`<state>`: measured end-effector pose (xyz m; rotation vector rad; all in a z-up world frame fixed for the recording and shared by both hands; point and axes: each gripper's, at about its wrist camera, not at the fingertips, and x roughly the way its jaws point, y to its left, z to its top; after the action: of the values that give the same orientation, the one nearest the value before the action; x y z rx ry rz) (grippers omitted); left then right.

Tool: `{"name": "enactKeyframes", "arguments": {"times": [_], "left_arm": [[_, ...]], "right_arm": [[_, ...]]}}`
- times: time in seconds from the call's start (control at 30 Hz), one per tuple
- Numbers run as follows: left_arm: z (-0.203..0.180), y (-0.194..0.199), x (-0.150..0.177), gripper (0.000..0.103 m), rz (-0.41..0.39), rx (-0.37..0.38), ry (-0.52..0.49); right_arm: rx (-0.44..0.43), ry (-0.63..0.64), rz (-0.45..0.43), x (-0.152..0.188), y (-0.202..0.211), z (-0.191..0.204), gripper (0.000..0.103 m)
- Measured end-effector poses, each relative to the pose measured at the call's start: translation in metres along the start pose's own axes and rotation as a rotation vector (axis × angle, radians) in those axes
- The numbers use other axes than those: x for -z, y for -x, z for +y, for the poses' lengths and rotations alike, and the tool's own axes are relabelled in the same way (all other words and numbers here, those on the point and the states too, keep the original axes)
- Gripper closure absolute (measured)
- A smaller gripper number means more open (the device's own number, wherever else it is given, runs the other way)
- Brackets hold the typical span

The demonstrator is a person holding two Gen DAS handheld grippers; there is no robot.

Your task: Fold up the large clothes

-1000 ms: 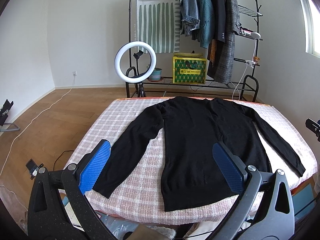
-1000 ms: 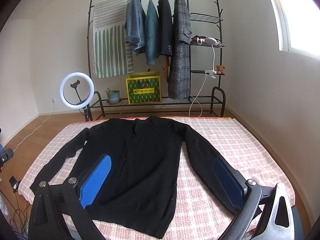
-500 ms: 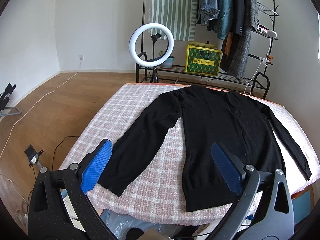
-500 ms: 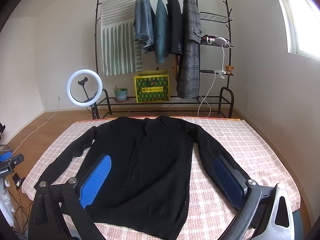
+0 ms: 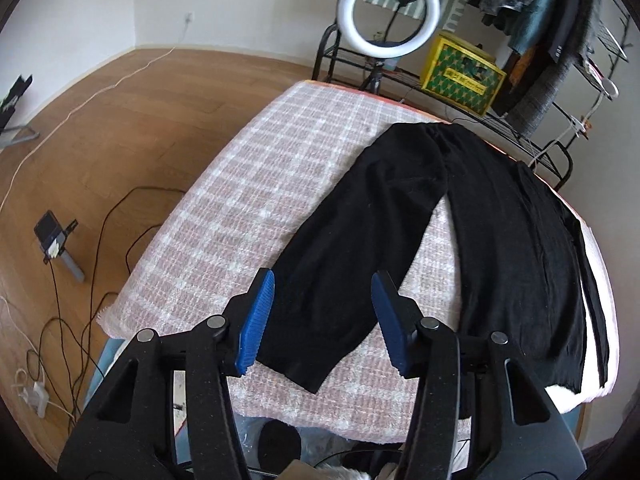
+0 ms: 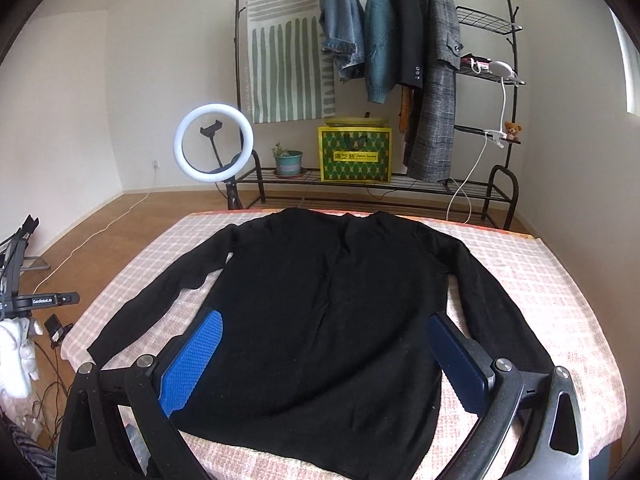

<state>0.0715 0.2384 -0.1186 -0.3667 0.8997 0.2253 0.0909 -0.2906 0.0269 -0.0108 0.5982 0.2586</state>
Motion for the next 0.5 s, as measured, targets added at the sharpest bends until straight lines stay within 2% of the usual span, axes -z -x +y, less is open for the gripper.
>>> {"name": "enactKeyframes", "arguments": {"times": [0.1,0.27,0.33,0.4,0.5], "left_arm": [[0.026,-0.02,-0.007,0.051,0.056,0.0,0.096],[0.054,-0.052,-0.013,0.051,0.115,0.013,0.188],[0.057,-0.066,-0.013,0.051,0.145,0.036,0.205],[0.057,-0.08,-0.01,0.057,0.185,0.051,0.209],[0.052,-0.096,-0.008,0.057,0.224,0.056,0.198]], "right_arm": [[-0.03,0.017,0.03,-0.004,-0.014,0.007,0.0],[-0.13,0.004,0.094,-0.02,-0.04,0.019,0.0],[-0.167,-0.009,0.1,-0.026,-0.048,0.024,0.001],[-0.196,-0.02,0.088,-0.029,-0.053,0.027,0.004],[-0.22,-0.043,0.071,-0.028,-0.063,0.03,0.005]]}}
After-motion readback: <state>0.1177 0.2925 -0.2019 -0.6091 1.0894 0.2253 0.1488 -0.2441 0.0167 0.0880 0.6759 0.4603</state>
